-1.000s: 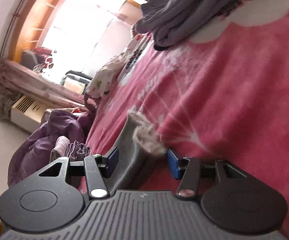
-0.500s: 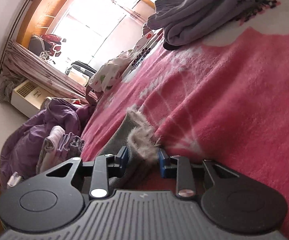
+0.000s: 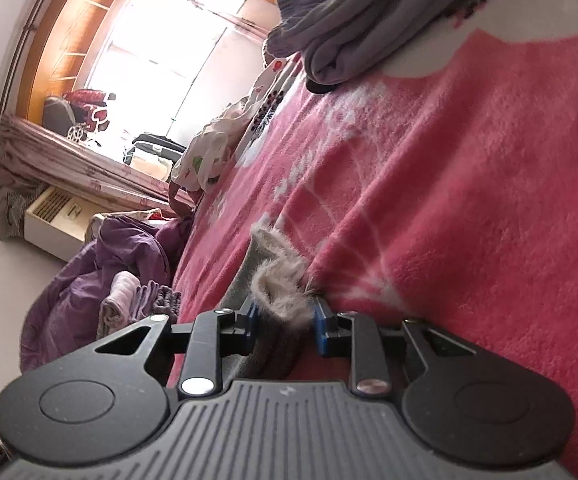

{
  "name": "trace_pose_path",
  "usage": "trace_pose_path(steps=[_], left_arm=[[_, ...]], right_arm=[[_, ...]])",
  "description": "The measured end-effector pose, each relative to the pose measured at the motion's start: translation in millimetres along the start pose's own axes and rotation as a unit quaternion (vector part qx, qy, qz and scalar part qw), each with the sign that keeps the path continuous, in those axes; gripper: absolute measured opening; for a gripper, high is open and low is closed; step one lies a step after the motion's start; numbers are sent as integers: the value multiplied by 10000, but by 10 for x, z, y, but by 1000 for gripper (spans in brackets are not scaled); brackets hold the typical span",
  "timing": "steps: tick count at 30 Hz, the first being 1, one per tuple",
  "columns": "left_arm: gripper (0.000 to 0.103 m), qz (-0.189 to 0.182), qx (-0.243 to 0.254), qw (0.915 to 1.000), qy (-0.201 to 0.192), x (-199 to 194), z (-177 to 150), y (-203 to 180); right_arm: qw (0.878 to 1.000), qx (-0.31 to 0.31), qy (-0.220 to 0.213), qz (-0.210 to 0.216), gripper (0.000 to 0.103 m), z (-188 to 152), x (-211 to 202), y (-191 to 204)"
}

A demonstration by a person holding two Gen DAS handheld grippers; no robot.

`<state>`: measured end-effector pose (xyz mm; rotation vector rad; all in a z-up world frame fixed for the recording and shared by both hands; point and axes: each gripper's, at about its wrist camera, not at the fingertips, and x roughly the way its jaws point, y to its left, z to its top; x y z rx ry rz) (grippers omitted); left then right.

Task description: Fold clothes

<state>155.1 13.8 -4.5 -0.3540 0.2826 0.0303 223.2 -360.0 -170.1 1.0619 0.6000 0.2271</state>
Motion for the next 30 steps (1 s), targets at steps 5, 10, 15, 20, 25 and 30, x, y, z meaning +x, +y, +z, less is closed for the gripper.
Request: trace_pose_path(steps=[5, 10, 15, 20, 25, 30], left_arm=[[19, -172, 679, 9975, 98, 198, -158, -489], [18, 182, 654, 9977, -29, 209, -134, -433], [18, 489, -44, 9986, -190, -22, -21, 23], [18, 436, -904, 9945, -300, -217, -3, 493], [18, 196, -1453, 9886, -337, -335, -51, 805], [18, -125, -2101, 9773, -246, -315, -129, 1052]], right_arm=[[9997, 147, 167, 77, 27, 45, 1, -39], [9992, -256, 173, -242, 24, 107, -53, 70], [9767, -2040, -563, -359, 27, -50, -281, 632], [9655, -1723, 870, 1749, 28, -560, 136, 900], [9561, -976, 1748, 2142, 40, -1138, 544, 970], [9552, -1491, 2115, 1440, 34, -1467, 743, 977]])
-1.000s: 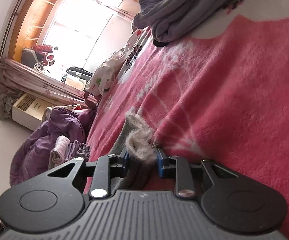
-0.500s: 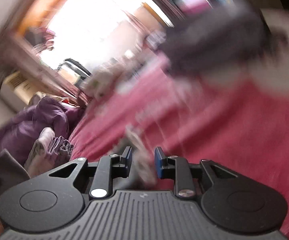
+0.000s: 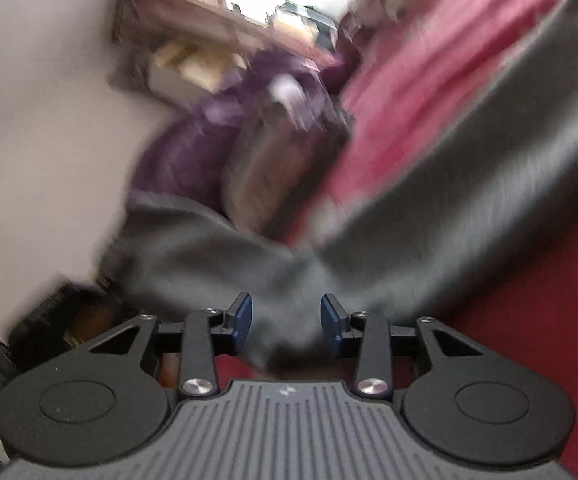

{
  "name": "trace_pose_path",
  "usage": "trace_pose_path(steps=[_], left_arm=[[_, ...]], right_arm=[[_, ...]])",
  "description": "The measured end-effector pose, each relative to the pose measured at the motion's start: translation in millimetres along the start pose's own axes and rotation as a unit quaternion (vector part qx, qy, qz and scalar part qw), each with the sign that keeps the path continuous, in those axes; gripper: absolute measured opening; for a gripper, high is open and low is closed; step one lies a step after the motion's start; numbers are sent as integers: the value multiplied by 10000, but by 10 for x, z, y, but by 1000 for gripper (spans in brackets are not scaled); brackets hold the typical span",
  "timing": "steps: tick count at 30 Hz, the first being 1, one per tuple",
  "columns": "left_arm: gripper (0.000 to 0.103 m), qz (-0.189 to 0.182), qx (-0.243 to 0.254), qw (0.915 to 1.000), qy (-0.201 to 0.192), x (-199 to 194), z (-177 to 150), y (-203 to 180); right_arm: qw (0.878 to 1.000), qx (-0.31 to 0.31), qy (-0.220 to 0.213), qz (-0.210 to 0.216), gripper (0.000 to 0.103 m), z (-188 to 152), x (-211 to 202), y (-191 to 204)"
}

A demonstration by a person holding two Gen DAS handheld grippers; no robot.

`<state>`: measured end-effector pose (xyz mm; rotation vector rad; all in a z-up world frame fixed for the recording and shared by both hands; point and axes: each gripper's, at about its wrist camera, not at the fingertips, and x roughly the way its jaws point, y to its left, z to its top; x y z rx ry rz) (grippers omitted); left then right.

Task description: Fold clothes

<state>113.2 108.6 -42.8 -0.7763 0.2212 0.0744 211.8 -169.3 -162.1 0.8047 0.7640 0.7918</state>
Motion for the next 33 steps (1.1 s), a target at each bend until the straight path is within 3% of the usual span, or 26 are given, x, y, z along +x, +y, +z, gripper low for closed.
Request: trace_pose_path(steps=[1, 4, 10, 11, 13, 17, 22, 25, 27, 29, 33], left_arm=[[18, -47, -113, 9999, 12, 6, 1, 35], [18, -132, -314, 9994, 21, 7, 41, 94], [18, -561, -69, 9984, 72, -8, 20, -192], [18, -658, 8, 9978, 85, -6, 10, -287], [18, -827, 179, 9963, 122, 10, -15, -480], [18, -1101, 601, 9915, 331, 109, -178, -865], [18, -1263, 994, 9848, 662, 281, -502, -1211], [18, -1179, 1199, 9825, 800, 420, -658, -1359], [18, -1084, 1208, 9837, 776, 432, -650, -1383], [18, -1004, 1172, 9856, 687, 377, -581, -1355], [18, -889, 1140, 9884, 464, 148, -399, -1205]], right_arm=[[9998, -75, 40, -167, 28, -55, 48, -32], [9986, -328, 209, -346, 27, -12, 99, 42], [9996, 134, 228, -93, 28, 18, -1, -32], [9992, 344, 224, -11, 29, 28, -49, -73], [9965, 788, 166, 223, 41, 69, -167, -160], [9922, 1197, -166, 304, 53, 168, -481, -265], [9838, 1563, -788, 374, 54, 396, -902, -455], [9744, 1849, -1205, 423, 54, 530, -1125, -577], [9754, 1723, -1343, 289, 54, 642, -1181, -601], [9801, 1553, -1223, 183, 54, 699, -1127, -584], [9726, 2088, -567, 852, 54, 582, -638, -558]])
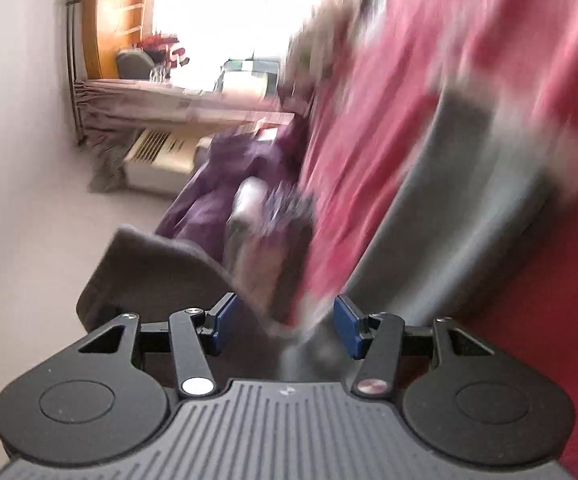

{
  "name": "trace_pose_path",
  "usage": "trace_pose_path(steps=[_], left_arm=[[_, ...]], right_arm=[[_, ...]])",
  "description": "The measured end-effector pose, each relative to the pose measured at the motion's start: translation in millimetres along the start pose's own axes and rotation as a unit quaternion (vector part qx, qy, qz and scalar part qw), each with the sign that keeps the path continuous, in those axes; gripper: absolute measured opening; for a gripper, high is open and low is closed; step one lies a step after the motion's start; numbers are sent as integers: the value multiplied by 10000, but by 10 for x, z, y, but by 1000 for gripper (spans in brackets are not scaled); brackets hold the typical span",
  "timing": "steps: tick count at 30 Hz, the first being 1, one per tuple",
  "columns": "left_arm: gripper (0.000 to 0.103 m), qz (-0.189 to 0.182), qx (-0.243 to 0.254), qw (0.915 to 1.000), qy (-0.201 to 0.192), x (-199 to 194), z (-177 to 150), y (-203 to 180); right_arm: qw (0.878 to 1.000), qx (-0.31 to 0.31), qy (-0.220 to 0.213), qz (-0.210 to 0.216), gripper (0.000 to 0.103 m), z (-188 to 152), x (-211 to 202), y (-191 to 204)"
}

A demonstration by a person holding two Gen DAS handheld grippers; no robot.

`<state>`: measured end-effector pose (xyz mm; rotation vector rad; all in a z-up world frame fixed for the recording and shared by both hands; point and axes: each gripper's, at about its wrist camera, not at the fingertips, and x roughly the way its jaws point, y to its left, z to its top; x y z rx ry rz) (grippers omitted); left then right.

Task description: Fold clothes

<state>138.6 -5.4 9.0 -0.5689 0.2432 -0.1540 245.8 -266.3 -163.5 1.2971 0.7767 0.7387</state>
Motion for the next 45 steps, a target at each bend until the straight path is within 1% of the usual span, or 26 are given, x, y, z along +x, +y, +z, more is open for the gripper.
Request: trace_pose_path(steps=[1, 2, 3, 4, 6, 7, 11, 13, 15, 17, 20, 21, 22, 23, 25, 27, 28, 29, 32, 34, 35, 37, 39, 41, 43, 45], left_arm=[[18, -2, -48, 10000, -47, -74, 17, 47], [18, -6, -90, 9999, -99, -144, 33, 104], [18, -11, -132, 9998, -143, -209, 45, 169], [18, -18, -173, 9997, -163, -251, 49, 227], [18, -52, -279, 9995, -168, -318, 54, 343], [18, -89, -339, 9993, -163, -347, 58, 397], [17, -238, -489, 9984, -170, -439, 93, 608], [17, -303, -640, 9973, -213, -478, 115, 704], [17, -347, -819, 9957, -256, -500, 116, 801], [17, -382, -939, 9944, -287, -522, 111, 884], [17, -372, -1075, 9931, -275, -523, 92, 988], [17, -377, -1151, 9923, -267, -516, 81, 1019], [17, -413, -1177, 9918, -269, -516, 75, 1033], [17, -455, -1193, 9914, -274, -518, 71, 1044], [17, -586, -1149, 9912, -297, -545, 72, 1039], [18, -671, -1134, 9909, -286, -562, 76, 1024], [17, -687, -1123, 9909, -268, -568, 76, 1008], [18, -702, -1100, 9911, -243, -570, 80, 984], [18, -749, -1022, 9918, -172, -549, 102, 898], [17, -797, -932, 9923, -145, -513, 115, 806], [18, -839, -862, 9927, -115, -479, 112, 734], [18, -926, -716, 9931, -49, -405, 103, 584], [18, -1016, -589, 9931, 43, -279, 55, 394], [18, -1069, -427, 9932, 149, -125, -14, 196], [18, -1070, -243, 9936, 269, 60, -113, 4], [18, -1009, -29, 9941, 394, 252, -244, -168]], right_arm=[[9997, -109, 174, -92, 56, -81, 82, 24], [9976, -545, 223, -353, 58, -157, 145, 113], [9924, -1026, 250, -636, 58, -233, 205, 211], [9811, -1654, 268, -966, 58, -310, 257, 338], [9512, -2695, 248, -1483, 56, -437, 328, 508], [9318, -3165, 228, -1760, 54, -495, 364, 569], [8668, -4409, 186, -2323, 48, -605, 536, 705], [8466, -4786, 249, -2313, 43, -625, 658, 767], [8313, -5060, 311, -2277, 43, -670, 773, 815], [8126, -5296, 398, -2402, 43, -689, 957, 843], [7620, -5732, 941, -2863, 43, -735, 1323, 746], [7389, -5944, 1058, -2993, 43, -778, 1395, 696], [7228, -6120, 1083, -3022, 42, -814, 1410, 685], [7206, -6124, 1108, -3057, 42, -810, 1413, 713], [7493, -5895, 919, -2874, 40, -742, 1339, 868], [7473, -5938, 675, -2905, 41, -714, 1355, 919], [7274, -6036, 892, -3141, 41, -703, 1465, 851], [7187, -6056, 1073, -3244, 41, -688, 1544, 763], [7339, -5944, 956, -3147, 41, -614, 1488, 737], [7561, -5747, 701, -3050, 41, -537, 1297, 789], [7749, -5550, 559, -2974, 41, -472, 1151, 810], [8191, -5003, 185, -2800, 43, -299, 765, 839], [8490, -4487, -254, -2780, 44, -170, 279, 857], [8812, -3887, -624, -2618, 45, -65, -229, 820], [9097, -3258, -1049, -2352, 45, 48, -689, 733], [9329, -2604, -1462, -2011, 45, 194, -1098, 614]])
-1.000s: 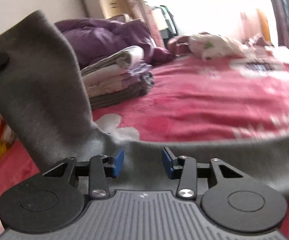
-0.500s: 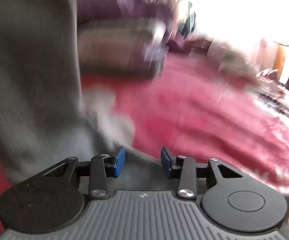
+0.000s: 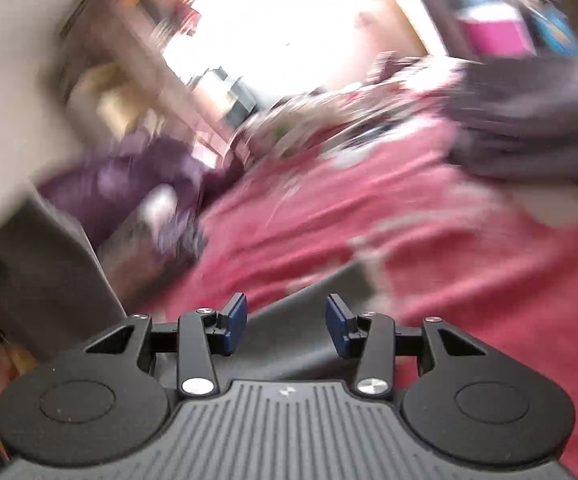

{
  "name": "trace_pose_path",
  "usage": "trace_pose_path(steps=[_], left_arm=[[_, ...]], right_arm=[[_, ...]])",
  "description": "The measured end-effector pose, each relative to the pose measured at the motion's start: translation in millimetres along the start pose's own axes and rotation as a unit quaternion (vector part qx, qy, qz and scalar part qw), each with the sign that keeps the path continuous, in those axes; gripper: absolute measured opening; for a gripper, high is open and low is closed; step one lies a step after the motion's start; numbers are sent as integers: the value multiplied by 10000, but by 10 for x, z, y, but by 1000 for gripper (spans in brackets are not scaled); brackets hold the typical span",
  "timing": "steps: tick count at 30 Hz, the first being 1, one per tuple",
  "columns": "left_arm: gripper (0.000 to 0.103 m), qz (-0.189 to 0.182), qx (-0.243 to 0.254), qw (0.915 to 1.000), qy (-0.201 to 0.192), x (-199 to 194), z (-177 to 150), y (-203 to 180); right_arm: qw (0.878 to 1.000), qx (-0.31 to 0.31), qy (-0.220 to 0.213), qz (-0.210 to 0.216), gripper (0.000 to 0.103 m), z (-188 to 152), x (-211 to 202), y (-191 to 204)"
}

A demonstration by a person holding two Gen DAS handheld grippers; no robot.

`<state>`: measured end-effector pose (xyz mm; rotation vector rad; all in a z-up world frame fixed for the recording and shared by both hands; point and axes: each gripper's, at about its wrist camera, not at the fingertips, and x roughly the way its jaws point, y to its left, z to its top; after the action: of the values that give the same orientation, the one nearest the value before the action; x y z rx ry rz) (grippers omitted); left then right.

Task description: Fold clothes

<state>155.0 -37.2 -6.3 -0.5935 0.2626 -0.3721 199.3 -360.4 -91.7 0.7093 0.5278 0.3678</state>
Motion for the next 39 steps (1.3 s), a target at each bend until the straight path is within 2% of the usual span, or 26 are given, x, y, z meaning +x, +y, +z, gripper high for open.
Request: trace_pose_path(steps=[3, 6, 8, 13, 14, 16, 17, 18, 19, 20, 23, 25, 28, 31, 33, 35, 36, 37, 38, 39], left_arm=[[18, 192, 371, 9989, 213, 343, -198, -168], [18, 484, 812, 9950, 330, 596, -400, -291], [18, 749, 1260, 9885, 358, 728, -548, -386], [18, 1171, 2448, 9610, 525, 1025, -973, -566], [18, 1235, 2682, 9536, 580, 1076, -1061, -591], [18, 1338, 3244, 9334, 750, 1206, -1253, -647], [29, 1276, 3467, 9244, 952, 1275, -1343, -662], [47, 1066, 3530, 9223, 1157, 1289, -1391, -656], [47, 829, 3559, 9209, 1355, 1290, -1430, -647], [47, 599, 3520, 9231, 1428, 1235, -1433, -637], [47, 589, 3445, 9270, 1364, 1020, -1308, -586], [47, 637, 3130, 9407, 1146, 792, -1120, -506], [47, 914, 2597, 9588, 702, 476, -787, -254], [46, 1404, 2223, 9641, 362, 329, -496, 88], [45, 1605, 2135, 9632, 304, 318, -396, 255], [45, 1545, 2145, 9628, 553, 415, -440, 393], [45, 1655, 2349, 9535, 911, 553, -571, 466], [45, 1796, 2585, 9402, 1298, 705, -717, 538], [45, 1950, 2914, 9228, 1597, 830, -872, 603], [45, 1936, 3044, 9205, 1502, 842, -929, 622]], right_arm=[[9950, 905, -315, 291, 45, 113, -103, -455], [9869, 1519, -331, 422, 45, 146, -17, -761], [9826, 1758, -301, 520, 45, 157, 52, -856], [9790, 1915, -122, 693, 45, 237, 248, -973], [9790, 1904, -113, 715, 45, 263, 268, -987], [9782, 1939, -62, 736, 48, 289, 273, -1026], [9785, 1929, -32, 728, 49, 307, 279, -1046], [9789, 1915, -2, 716, 50, 326, 285, -1065], [9803, 1839, 6, 714, 51, 352, 255, -1075], [9823, 1741, -23, 689, 51, 375, 211, -1071], [9892, 1362, -102, 540, 52, 418, 141, -1021], [9926, 1085, -19, 542, 52, 395, 165, -924], [9978, 357, 74, 551, 57, 336, 215, -656], [9972, -585, -24, 471, 58, 229, 263, -305], [9928, -1180, -39, 184, 55, 153, 317, -119], [9861, -1606, 245, -335, 49, 60, 437, -31], [9821, -1736, 388, -623, 49, 13, 496, -29], [9811, -1693, 498, -793, 53, -5, 543, -71], [9845, -1476, 536, -780, 55, 13, 550, -136], [9875, -1272, 564, -741, 56, 43, 549, -199]])
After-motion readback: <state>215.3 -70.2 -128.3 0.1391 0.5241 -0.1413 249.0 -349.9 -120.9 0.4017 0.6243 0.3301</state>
